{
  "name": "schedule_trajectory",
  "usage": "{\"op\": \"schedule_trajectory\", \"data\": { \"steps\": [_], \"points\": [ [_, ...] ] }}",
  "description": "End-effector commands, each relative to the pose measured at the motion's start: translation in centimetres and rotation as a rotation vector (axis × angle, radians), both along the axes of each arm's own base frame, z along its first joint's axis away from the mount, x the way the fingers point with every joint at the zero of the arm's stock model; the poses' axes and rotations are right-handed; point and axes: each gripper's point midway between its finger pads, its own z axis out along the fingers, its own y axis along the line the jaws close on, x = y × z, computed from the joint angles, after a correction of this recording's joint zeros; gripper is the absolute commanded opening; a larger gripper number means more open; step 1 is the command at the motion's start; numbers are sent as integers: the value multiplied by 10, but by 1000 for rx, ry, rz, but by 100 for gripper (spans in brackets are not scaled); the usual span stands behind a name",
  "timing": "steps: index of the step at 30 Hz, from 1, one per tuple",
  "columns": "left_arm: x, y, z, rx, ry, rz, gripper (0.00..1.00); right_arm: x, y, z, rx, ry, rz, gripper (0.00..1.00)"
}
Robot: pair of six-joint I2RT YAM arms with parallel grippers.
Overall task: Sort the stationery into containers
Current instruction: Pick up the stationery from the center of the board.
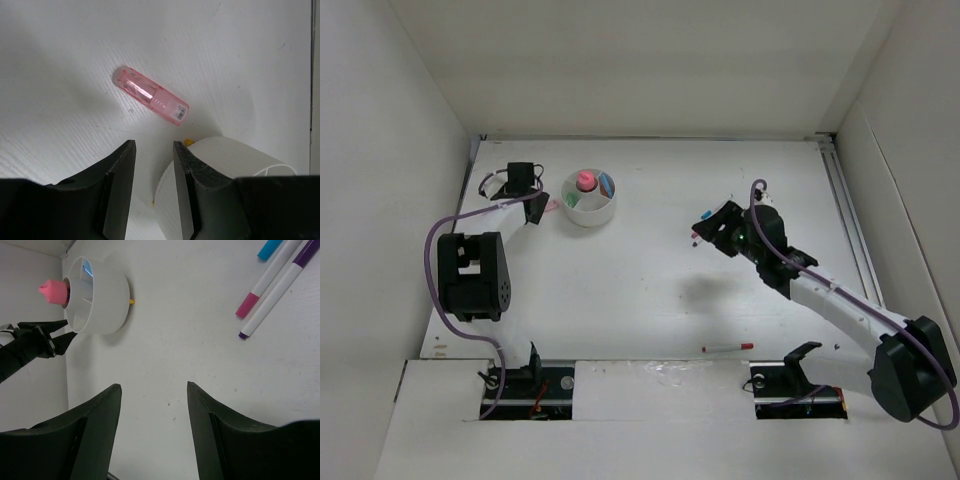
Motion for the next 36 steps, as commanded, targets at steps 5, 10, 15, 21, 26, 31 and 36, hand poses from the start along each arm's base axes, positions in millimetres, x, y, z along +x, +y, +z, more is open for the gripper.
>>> {"op": "schedule_trajectory", "data": {
  "steps": [5,10,15,21,26,31,36],
  "points": [
    [16,16,2,-84,-39,135,33,8,19,29,20,-81,50,61],
    [13,23,-20,-80,29,165,32,8,19,25,16,-73,50,61],
    [19,27,-23,-85,19,181,32,11,21,22,10,-64,50,61],
    [32,32,-29,-67,33,195,35,8,29,20,2,-58,81,61],
    [40,37,-40,-66,54,205,35,10,30,13,-7,-42,81,61],
    [53,43,-46,-54,57,198,35,12,31,13,-7,-42,81,61],
    [62,53,-55,1,97,151,33,13,30,10,-14,-36,73,61]
  ]
}}
